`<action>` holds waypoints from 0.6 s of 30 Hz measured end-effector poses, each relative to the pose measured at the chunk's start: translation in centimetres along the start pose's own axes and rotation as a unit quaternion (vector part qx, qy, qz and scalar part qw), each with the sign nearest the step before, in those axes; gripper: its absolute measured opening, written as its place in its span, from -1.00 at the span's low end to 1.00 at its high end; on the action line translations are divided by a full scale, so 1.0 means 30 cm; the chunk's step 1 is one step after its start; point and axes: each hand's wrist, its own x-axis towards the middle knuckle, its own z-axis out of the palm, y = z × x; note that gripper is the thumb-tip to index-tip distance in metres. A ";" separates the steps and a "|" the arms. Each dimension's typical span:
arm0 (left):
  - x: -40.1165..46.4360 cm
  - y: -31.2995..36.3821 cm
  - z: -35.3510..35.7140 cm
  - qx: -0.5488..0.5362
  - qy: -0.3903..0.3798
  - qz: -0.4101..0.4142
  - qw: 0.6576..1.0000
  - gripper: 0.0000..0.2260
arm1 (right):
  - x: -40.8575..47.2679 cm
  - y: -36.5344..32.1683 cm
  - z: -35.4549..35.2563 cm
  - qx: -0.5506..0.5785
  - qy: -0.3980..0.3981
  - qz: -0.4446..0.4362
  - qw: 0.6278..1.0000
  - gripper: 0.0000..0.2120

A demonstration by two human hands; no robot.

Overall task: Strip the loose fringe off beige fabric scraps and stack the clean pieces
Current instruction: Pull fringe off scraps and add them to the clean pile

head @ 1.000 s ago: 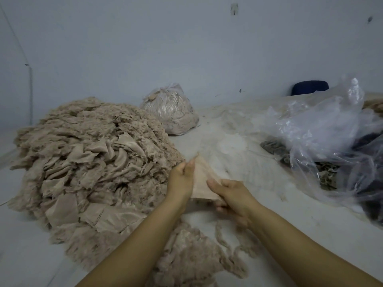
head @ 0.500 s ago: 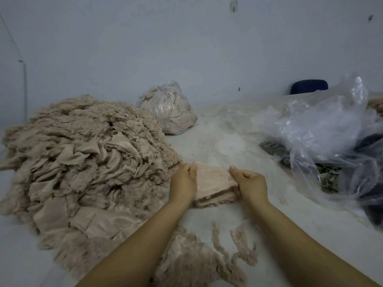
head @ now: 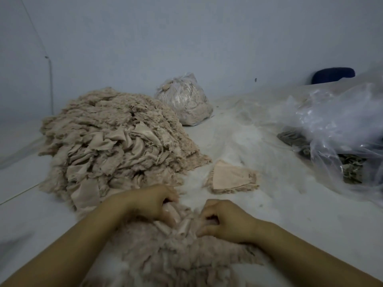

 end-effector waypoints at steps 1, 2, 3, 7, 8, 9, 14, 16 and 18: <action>-0.013 0.000 0.013 -0.015 0.026 0.007 1.000 -0.79 | -0.004 -0.001 -0.009 -0.018 -0.017 0.002 1.000 -0.83; -0.024 -0.004 0.026 -0.056 0.050 0.005 0.997 -0.88 | -0.011 -0.001 -0.019 -0.022 -0.015 0.011 1.000 -0.74; -0.035 -0.006 0.034 -0.103 0.077 -0.006 0.992 -0.87 | -0.019 -0.003 -0.024 -0.009 0.000 0.026 1.000 -0.70; -0.053 -0.029 0.063 -0.172 0.170 -0.053 0.969 -0.90 | -0.047 -0.010 -0.034 0.213 0.098 0.078 0.969 -0.73; -0.050 -0.026 0.074 -0.174 0.180 -0.049 0.967 -0.86 | -0.052 -0.014 -0.040 0.269 0.102 0.089 0.954 -0.75; -0.040 -0.019 0.084 -0.188 0.194 -0.042 0.962 -0.83 | -0.054 -0.018 -0.043 0.302 0.096 0.095 0.944 -0.80; -0.004 0.015 0.103 -0.215 0.266 -0.048 0.938 -0.80 | -0.021 -0.058 -0.017 0.292 0.120 0.118 0.941 -0.82; -0.002 0.002 0.107 -0.094 0.264 -0.086 0.956 -0.79 | -0.018 -0.053 -0.017 0.365 0.174 0.126 0.906 -0.72; -0.010 0.008 0.108 -0.056 0.303 -0.072 0.949 -0.78 | -0.024 -0.050 -0.027 0.401 0.208 0.122 0.884 -0.71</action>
